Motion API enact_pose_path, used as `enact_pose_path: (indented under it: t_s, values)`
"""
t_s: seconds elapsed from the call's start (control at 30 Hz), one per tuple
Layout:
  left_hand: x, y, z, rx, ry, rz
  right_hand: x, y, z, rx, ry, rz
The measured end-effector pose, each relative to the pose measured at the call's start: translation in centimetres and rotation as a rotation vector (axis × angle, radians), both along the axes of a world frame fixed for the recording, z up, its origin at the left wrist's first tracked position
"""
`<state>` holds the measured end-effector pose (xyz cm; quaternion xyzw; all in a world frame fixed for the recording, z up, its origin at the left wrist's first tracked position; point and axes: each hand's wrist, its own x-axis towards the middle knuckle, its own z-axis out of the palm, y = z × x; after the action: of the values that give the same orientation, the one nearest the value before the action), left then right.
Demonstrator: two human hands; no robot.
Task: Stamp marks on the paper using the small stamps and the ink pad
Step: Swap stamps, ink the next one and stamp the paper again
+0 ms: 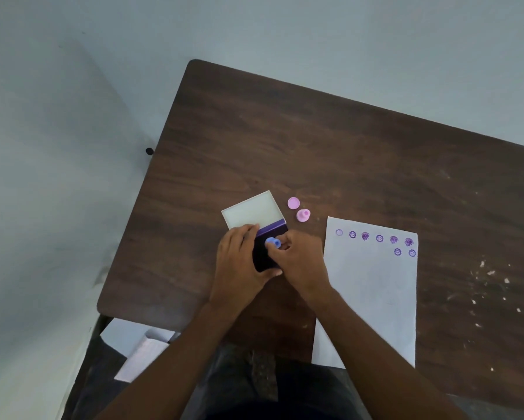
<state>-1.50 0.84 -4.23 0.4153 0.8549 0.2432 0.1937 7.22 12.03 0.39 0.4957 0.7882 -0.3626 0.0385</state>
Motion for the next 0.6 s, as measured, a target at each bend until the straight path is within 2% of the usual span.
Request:
enact_pose_path:
  t_s: [0.2,0.43,0.6]
  values:
    - [-0.3,0.5,-0.8,0.024,-0.015,-0.036,-1.6,0.4,0.4,-0.127,-0.246,0.124]
    - [-0.6,0.4,-0.8,0.020,-0.087,-0.049,-1.7,0.4,1.3,-0.114,-0.297,0.162]
    - [-0.5,0.4,-0.8,0.052,-0.049,-0.060,-2.3,0.4,0.7,-0.153,-0.346,0.177]
